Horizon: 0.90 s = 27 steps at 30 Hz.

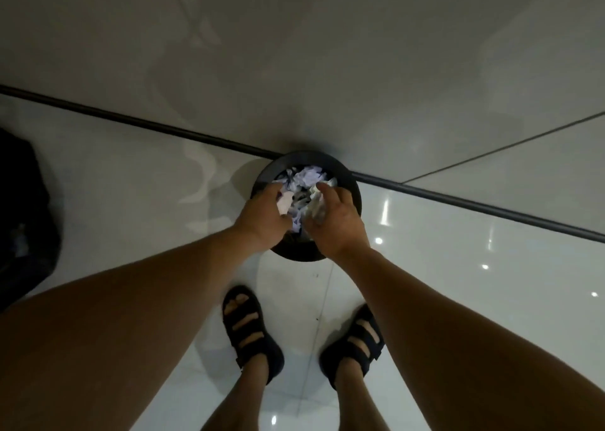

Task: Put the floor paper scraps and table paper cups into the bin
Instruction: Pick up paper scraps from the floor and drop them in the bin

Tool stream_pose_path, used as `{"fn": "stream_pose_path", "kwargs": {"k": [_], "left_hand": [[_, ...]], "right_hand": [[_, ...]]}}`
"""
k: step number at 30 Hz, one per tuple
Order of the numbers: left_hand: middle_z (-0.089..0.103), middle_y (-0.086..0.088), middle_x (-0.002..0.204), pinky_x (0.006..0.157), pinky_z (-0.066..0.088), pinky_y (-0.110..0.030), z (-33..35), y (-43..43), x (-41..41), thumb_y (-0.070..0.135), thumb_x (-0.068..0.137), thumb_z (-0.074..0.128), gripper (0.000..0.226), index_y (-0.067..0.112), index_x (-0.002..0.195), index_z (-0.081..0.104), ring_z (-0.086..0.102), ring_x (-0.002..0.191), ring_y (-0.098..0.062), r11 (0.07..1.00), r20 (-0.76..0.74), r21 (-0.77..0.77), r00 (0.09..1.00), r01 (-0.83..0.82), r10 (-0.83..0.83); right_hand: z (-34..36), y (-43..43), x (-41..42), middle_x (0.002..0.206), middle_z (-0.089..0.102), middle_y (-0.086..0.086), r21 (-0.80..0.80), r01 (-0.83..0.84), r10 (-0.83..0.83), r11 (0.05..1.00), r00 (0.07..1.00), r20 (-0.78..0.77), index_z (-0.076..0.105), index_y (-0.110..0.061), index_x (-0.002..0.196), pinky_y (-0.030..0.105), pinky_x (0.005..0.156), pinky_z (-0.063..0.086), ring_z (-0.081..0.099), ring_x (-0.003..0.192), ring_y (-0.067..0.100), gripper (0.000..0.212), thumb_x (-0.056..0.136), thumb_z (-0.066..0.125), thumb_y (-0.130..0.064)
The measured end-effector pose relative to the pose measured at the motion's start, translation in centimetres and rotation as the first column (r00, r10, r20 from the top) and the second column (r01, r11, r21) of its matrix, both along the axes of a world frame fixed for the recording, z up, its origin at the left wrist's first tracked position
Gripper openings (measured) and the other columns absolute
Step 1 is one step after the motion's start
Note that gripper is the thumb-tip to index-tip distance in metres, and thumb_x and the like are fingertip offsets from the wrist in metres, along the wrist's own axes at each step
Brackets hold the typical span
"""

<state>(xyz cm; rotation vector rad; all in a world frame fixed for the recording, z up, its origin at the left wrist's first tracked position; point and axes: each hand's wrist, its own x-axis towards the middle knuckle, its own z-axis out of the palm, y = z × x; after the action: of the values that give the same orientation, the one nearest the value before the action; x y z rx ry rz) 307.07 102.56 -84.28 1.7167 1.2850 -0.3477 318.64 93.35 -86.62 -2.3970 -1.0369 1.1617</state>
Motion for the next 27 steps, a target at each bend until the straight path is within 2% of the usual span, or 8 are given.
{"fn": "stream_pose_path", "kwargs": {"k": [3, 6, 9, 13, 17, 20, 23, 27], "left_hand": [[0.040, -0.009, 0.146, 0.110, 0.036, -0.038, -0.7, -0.4, -1.1, 0.015, 0.085, 0.065, 0.076, 0.019, 0.149, 0.024, 0.042, 0.132, -0.026, 1.000, 0.058, -0.020, 0.998, -0.015, 0.016], [0.036, -0.014, 0.145, 0.110, 0.035, -0.040, 1.0, -1.4, -2.2, 0.018, 0.080, 0.067, 0.079, 0.019, 0.148, 0.027, 0.037, 0.134, -0.030, 1.000, -0.062, -0.016, 0.998, 0.027, -0.028], [0.033, -0.014, 0.146, 0.110, 0.033, -0.035, 4.6, -2.0, -1.7, 0.023, 0.081, 0.068, 0.077, 0.018, 0.147, 0.029, 0.033, 0.135, -0.030, 0.993, -0.132, 0.026, 0.985, 0.114, -0.110], [0.022, -0.007, 0.153, 0.112, 0.024, -0.036, 11.6, -2.5, 1.0, 0.030, 0.085, 0.062, 0.076, 0.021, 0.149, 0.022, 0.019, 0.140, -0.028, 0.953, -0.112, 0.141, 0.961, 0.267, -0.252], [0.020, -0.002, 0.155, 0.112, 0.027, -0.039, 19.7, -4.9, 3.8, 0.035, 0.086, 0.059, 0.074, 0.024, 0.149, 0.023, 0.014, 0.142, -0.025, 0.932, -0.081, 0.207, 0.954, 0.298, -0.288], [0.018, -0.002, 0.156, 0.115, 0.025, -0.044, 25.5, -7.9, 5.7, 0.041, 0.085, 0.057, 0.076, 0.024, 0.150, 0.021, 0.013, 0.144, -0.026, 0.916, -0.083, 0.203, 0.938, 0.345, -0.335], [0.008, -0.001, 0.160, 0.118, 0.018, -0.047, 30.6, -11.3, 7.3, 0.047, 0.087, 0.053, 0.078, 0.025, 0.151, 0.014, 0.003, 0.146, -0.026, 0.893, -0.102, 0.172, 0.909, 0.417, -0.404], [0.002, 0.001, 0.160, 0.118, 0.015, -0.046, 35.8, -14.3, 8.7, 0.049, 0.089, 0.049, 0.078, 0.026, 0.152, 0.009, -0.004, 0.147, -0.024, 0.825, -0.125, 0.167, 0.842, 0.539, -0.525]], "right_hand": [[-1.2, -1.6, -0.8, 0.156, 0.025, 0.005, 0.059, 0.032, -0.031, 0.998, 0.999, -0.021, 0.025, -0.026, 0.151, 0.048, 0.106, 0.043, 0.035, 0.138, 0.030, 0.071, 0.091, 0.062, -0.040], [0.4, -4.3, -1.2, 0.155, 0.024, 0.004, 0.005, -0.041, 0.041, 0.999, 0.999, -0.024, 0.023, -0.025, 0.151, 0.047, 0.104, 0.044, 0.035, 0.136, 0.030, 0.074, 0.089, 0.061, -0.039], [3.8, -6.1, -0.3, 0.155, 0.023, 0.001, -0.022, -0.093, 0.093, 0.995, 0.996, -0.017, 0.022, -0.028, 0.151, 0.042, 0.105, 0.044, 0.033, 0.136, 0.026, 0.075, 0.089, 0.060, -0.042], [10.2, -7.5, 2.6, 0.160, 0.017, 0.001, -0.042, -0.125, 0.127, 0.991, 0.991, 0.047, 0.018, -0.032, 0.153, 0.041, 0.109, 0.037, 0.021, 0.144, 0.024, 0.076, 0.090, 0.058, -0.050], [18.6, -8.7, 5.6, 0.164, 0.004, 0.000, -0.083, -0.140, 0.147, 0.987, 0.985, 0.088, 0.007, -0.035, 0.155, 0.046, 0.113, 0.030, 0.007, 0.149, 0.024, 0.083, 0.090, 0.051, -0.060], [25.1, -10.6, 7.8, 0.164, 0.000, 0.000, -0.111, -0.185, 0.200, 0.976, 0.970, 0.135, 0.004, -0.036, 0.155, 0.049, 0.113, 0.029, 0.003, 0.149, 0.025, 0.084, 0.089, 0.049, -0.064], [30.5, -13.5, 9.4, 0.164, -0.002, 0.000, -0.133, -0.181, 0.204, 0.974, 0.960, 0.189, 0.003, -0.036, 0.154, 0.051, 0.114, 0.029, 0.002, 0.150, 0.027, 0.085, 0.088, 0.048, -0.066], [36.4, -18.0, 9.7, 0.164, -0.001, -0.001, -0.172, -0.052, 0.093, 0.984, 0.966, 0.243, 0.005, -0.034, 0.155, 0.051, 0.112, 0.030, 0.005, 0.150, 0.027, 0.086, 0.088, 0.048, -0.068]]}}
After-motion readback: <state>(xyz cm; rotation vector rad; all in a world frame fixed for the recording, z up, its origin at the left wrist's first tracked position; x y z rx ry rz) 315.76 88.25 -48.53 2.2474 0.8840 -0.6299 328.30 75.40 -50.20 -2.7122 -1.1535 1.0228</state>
